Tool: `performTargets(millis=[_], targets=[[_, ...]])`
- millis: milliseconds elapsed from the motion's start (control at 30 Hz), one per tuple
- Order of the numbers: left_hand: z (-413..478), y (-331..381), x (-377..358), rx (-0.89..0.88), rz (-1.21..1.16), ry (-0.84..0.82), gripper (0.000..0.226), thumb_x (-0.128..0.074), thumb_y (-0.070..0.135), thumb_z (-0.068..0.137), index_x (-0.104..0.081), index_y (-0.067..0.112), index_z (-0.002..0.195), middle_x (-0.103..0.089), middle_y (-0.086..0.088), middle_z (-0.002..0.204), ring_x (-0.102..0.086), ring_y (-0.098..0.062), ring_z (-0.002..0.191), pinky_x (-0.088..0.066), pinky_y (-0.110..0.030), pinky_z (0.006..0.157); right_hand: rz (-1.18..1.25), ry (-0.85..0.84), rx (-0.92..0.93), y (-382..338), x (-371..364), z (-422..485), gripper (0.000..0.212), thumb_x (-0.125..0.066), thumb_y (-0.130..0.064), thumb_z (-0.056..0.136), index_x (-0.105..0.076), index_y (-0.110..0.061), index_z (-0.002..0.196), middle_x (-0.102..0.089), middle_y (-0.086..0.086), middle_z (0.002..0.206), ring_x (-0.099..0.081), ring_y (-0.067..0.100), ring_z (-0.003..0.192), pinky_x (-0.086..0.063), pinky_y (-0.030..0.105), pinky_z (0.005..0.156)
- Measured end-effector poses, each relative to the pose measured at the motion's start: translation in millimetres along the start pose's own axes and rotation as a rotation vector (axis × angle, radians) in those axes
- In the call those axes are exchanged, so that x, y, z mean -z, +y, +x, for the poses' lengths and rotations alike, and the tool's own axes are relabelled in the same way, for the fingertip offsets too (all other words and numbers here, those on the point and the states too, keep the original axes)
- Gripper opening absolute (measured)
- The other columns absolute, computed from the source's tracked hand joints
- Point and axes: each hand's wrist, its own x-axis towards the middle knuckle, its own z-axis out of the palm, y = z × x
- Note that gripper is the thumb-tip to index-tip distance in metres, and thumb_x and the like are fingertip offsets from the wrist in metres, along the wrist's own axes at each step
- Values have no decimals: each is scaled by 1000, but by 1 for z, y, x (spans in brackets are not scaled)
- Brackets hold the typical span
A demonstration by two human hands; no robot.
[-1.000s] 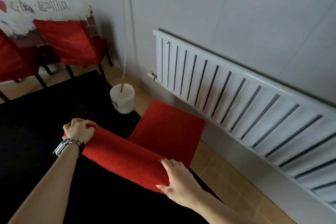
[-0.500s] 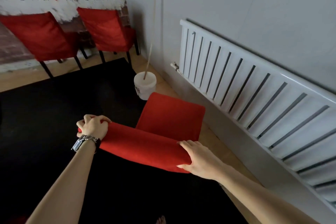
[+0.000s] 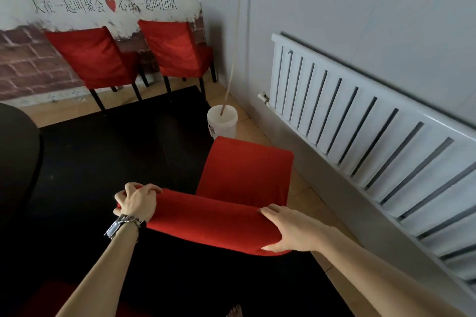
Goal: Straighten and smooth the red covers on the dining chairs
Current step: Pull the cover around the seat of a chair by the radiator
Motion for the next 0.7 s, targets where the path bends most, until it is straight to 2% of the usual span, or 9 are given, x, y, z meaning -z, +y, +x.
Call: performTargets(millis=[100, 233, 400, 500, 633, 700], targets=[[-10, 2, -2, 11, 23, 22, 36, -34, 21, 96, -66, 39, 96, -34, 0, 129, -22, -30, 125, -22, -51, 104, -34, -25, -5, 3, 10, -1, 87, -65, -57, 80, -23, -22, 148, -42, -5, 135, -50, 16, 113, -44, 31, 97], [-19, 5, -4, 29, 20, 42, 37, -32, 20, 97, -66, 36, 96, -36, -1, 129, -24, -30, 124, -23, -50, 102, -132, -45, -30, 5, 20, 1, 88, -65, -56, 81, -22, -20, 149, -40, 1, 141, -50, 22, 117, -46, 38, 98], [-14, 13, -5, 22, 91, 48, 37, -27, 27, 97, -62, 39, 99, -36, -1, 128, -26, -30, 122, -23, -50, 103, -275, -3, -105, 12, 32, 5, 90, -61, -65, 78, -24, -21, 147, -47, 4, 132, -55, 23, 110, -49, 39, 92], [-2, 22, -6, 0, 138, 70, 37, -24, 29, 98, -60, 34, 97, -39, -2, 127, -29, -30, 117, -25, -48, 101, -243, 53, -207, 18, 38, 7, 90, -62, -66, 76, -25, -21, 146, -48, 3, 130, -56, 23, 109, -47, 39, 91], [17, 32, -8, -47, 157, 76, 37, -23, 33, 98, -60, 31, 99, -41, -3, 127, -30, -30, 116, -27, -48, 100, -147, 125, -351, 20, 38, 15, 90, -65, -60, 78, -21, -21, 147, -36, 4, 143, -46, 28, 123, -45, 42, 95], [28, 38, -8, -109, 191, 78, 36, -24, 34, 98, -59, 32, 103, -39, 0, 132, -27, -29, 122, -25, -51, 103, -156, 149, -433, 16, 37, 22, 94, -67, -55, 79, -15, -18, 149, -23, 8, 151, -28, 34, 138, -40, 50, 103]])
